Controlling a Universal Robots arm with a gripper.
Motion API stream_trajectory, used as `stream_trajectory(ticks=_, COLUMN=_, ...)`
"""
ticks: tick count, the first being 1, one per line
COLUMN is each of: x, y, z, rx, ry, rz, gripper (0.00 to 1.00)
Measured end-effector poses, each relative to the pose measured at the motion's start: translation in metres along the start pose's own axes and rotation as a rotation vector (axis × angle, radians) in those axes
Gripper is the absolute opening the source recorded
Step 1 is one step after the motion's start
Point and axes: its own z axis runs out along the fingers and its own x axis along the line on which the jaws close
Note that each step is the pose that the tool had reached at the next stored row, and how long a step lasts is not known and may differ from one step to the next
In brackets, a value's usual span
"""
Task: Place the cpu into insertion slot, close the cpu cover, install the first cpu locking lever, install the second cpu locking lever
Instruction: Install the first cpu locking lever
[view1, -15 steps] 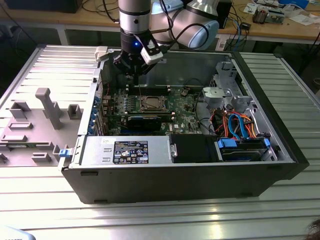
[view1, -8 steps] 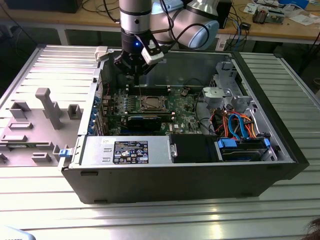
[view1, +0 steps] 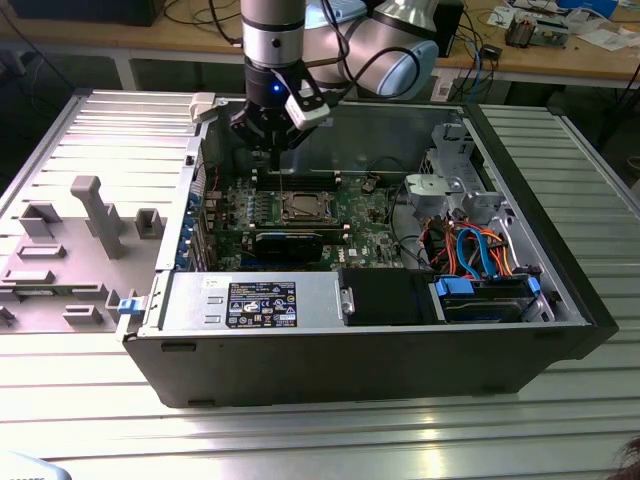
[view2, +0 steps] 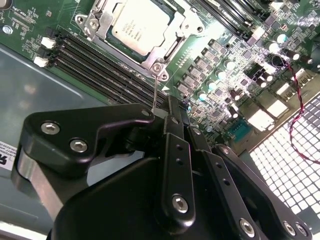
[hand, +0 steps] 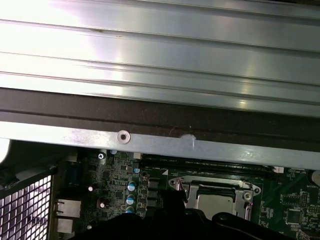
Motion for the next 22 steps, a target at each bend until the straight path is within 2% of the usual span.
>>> stream_trajectory(ticks=22, x=-0.0064, y=-0.0007, z=0.0008, rx=0.0001, ry=0.0005, rz=0.000, gripper=0.11)
